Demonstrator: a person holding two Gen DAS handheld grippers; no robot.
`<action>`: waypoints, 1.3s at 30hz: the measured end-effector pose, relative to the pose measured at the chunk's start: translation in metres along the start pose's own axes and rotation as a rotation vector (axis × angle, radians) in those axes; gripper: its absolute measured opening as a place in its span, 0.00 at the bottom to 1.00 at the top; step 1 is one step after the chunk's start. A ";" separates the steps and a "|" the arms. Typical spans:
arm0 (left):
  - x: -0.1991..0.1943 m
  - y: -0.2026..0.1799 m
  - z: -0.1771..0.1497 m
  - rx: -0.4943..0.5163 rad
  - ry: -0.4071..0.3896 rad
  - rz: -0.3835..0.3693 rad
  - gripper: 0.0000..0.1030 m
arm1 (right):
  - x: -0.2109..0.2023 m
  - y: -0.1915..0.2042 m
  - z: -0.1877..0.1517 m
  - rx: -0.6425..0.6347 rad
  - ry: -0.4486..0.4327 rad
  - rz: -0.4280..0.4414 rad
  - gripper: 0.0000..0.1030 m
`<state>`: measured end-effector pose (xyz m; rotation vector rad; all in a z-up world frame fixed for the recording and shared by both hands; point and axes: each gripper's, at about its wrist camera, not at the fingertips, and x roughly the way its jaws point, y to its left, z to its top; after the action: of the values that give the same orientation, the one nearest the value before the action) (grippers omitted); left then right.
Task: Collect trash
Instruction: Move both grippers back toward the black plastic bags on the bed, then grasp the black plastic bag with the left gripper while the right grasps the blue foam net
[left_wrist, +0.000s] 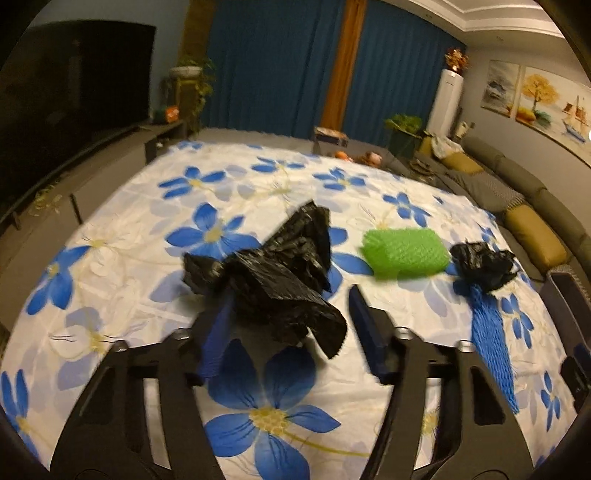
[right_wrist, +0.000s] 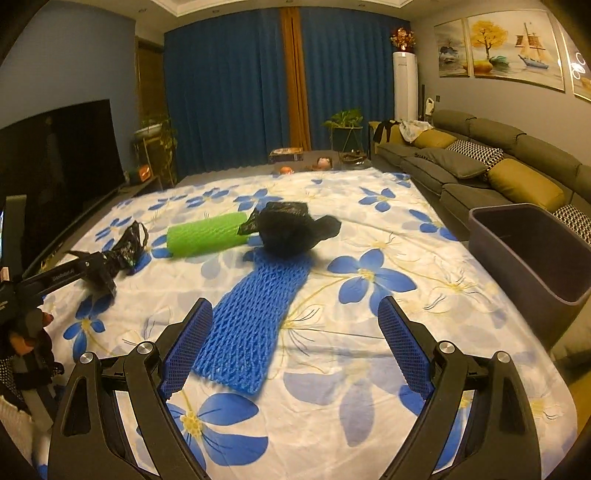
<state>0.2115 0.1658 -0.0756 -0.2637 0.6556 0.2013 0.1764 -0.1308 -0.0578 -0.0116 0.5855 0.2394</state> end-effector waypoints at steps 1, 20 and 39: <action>0.002 0.000 0.000 0.001 0.007 -0.010 0.44 | 0.003 0.002 0.000 -0.002 0.007 0.000 0.85; -0.063 -0.017 -0.002 0.057 -0.119 -0.135 0.00 | 0.057 0.028 -0.003 -0.024 0.187 0.019 0.77; -0.119 -0.023 -0.037 0.033 -0.162 -0.193 0.00 | 0.077 0.030 -0.011 -0.016 0.305 0.098 0.26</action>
<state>0.1040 0.1206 -0.0252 -0.2739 0.4688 0.0257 0.2262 -0.0857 -0.1073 -0.0350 0.8887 0.3407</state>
